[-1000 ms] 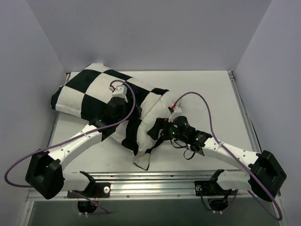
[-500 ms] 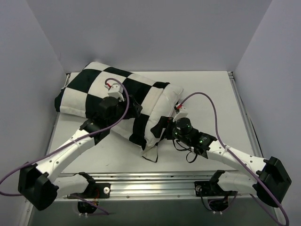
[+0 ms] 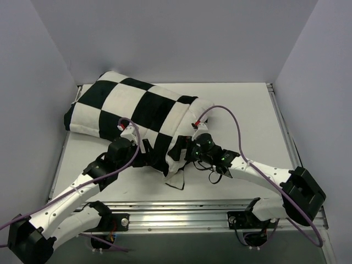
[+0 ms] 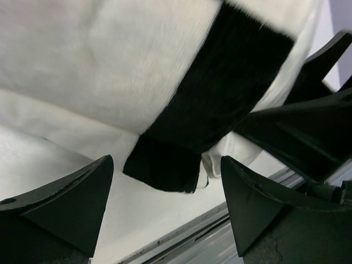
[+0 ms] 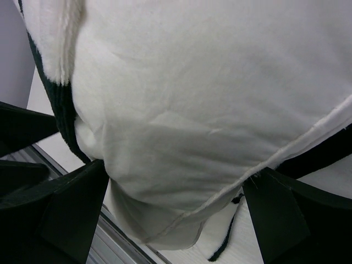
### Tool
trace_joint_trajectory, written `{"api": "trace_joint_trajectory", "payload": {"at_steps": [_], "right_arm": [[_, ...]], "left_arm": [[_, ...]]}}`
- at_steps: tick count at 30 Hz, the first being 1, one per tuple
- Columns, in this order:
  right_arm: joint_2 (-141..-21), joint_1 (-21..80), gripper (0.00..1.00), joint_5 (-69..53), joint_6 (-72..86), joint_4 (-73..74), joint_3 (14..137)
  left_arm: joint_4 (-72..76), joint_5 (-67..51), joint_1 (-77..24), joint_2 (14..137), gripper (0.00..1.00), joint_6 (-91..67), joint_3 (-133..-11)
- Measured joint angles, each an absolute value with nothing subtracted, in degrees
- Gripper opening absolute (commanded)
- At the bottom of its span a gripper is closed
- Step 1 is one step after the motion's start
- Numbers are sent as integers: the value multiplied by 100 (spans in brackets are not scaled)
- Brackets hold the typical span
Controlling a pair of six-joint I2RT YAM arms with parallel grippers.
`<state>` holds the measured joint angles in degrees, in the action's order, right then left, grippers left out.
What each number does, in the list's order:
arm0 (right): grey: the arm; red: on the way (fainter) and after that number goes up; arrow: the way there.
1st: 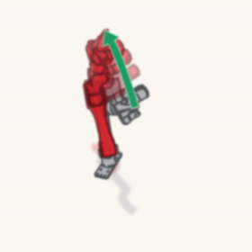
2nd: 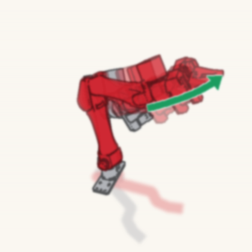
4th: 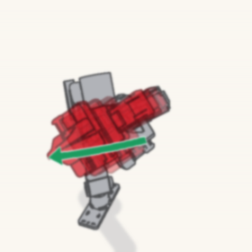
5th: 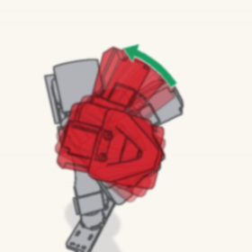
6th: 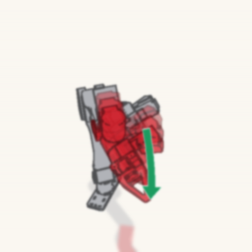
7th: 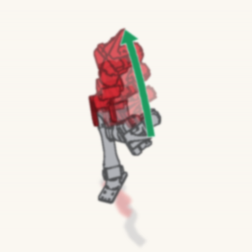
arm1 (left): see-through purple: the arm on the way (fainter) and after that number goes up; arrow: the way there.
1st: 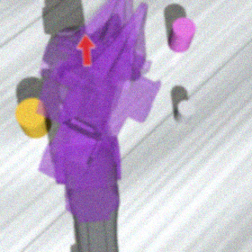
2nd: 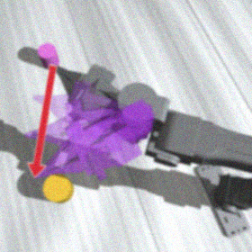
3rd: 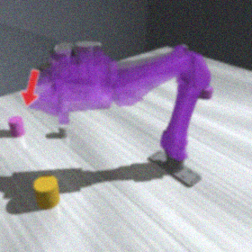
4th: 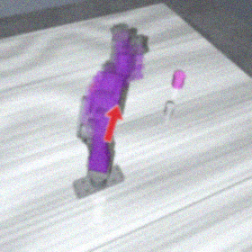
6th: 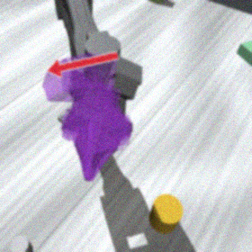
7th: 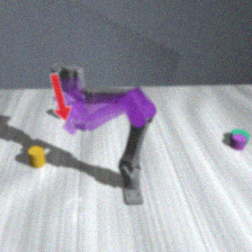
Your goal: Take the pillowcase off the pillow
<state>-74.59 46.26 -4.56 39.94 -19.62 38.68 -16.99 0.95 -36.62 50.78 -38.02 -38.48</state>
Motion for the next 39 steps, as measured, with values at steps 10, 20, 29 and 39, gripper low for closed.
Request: {"api": "trace_joint_trajectory", "payload": {"at_steps": [10, 20, 29, 39], "right_arm": [[-7859, 4615, 11, -591, 3706, -2126, 4064], [-7922, 4617, 0, -602, 3531, -2185, 4147], [-7922, 4619, 0, -607, 3461, -2121, 4202], [-7478, 4615, 0, -685, 3291, -1925, 4209]], "left_arm": [[-1409, -534, -3780, 5645, 87, -4160, -3485], [-1269, -510, -4010, 5839, 87, -4377, -3208], [-1129, -370, -4010, 6458, 77, -4591, -3208], [-1015, 331, -4053, 6807, 2, -4703, -3590]]}}
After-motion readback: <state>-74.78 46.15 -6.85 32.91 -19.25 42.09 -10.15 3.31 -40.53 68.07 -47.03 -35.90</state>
